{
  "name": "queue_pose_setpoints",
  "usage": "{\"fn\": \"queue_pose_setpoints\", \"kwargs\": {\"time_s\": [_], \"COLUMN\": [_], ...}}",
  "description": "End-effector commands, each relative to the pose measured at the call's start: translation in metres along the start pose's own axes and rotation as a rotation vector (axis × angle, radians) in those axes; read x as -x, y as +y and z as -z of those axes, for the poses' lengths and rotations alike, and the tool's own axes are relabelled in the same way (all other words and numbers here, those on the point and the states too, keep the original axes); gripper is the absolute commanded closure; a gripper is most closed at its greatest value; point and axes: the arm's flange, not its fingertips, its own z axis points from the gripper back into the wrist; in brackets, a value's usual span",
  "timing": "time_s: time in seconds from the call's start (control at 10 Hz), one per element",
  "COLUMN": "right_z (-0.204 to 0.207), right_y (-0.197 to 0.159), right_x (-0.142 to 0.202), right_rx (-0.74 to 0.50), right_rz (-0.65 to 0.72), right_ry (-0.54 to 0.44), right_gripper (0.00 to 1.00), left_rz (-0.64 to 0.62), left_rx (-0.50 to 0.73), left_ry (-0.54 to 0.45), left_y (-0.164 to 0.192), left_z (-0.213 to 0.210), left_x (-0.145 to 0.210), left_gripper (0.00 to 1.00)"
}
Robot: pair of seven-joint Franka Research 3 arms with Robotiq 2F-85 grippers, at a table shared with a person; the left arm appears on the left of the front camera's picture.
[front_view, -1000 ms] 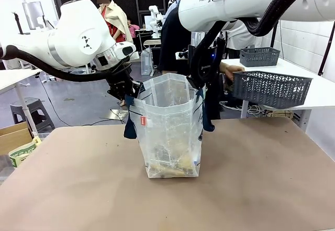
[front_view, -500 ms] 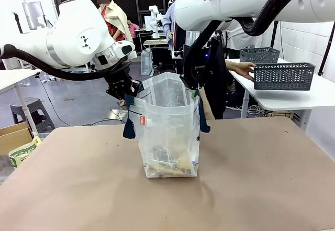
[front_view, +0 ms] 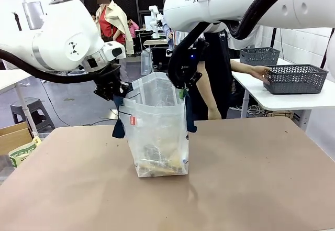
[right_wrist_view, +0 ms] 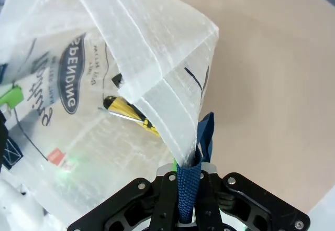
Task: Transfer purchased items from the store into the shopping bag.
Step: Move the Reusable shopping bag to the right side of the table.
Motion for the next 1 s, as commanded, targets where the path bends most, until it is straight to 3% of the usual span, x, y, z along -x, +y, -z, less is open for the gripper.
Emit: {"fn": "queue_pose_setpoints", "kwargs": {"time_s": [0.0, 0.2, 0.3, 0.9], "right_z": [0.0, 0.002, 0.004, 0.005], "right_y": [0.004, 0.005, 0.003, 0.0], "right_x": [-0.013, -0.015, -0.015, -0.008], "right_rx": [-0.044, -0.05, -0.048, -0.028], "right_rz": [0.054, 0.061, 0.03, 0.038], "right_ry": [-0.021, -0.008, 0.021, -0.005], "right_gripper": [1.0, 1.0, 1.0, 1.0], "left_rz": [-0.027, -0.046, -0.011, -0.011], "left_rx": [-0.064, -0.111, -0.037, -0.037], "left_ry": [-0.059, -0.125, -0.03, -0.03], "left_y": [0.016, 0.025, 0.016, 0.016], "left_z": [-0.002, 0.001, 0.001, 0.001], "left_x": [0.013, 0.021, 0.008, 0.008], "left_gripper": [1.0, 1.0, 1.0, 1.0]}}
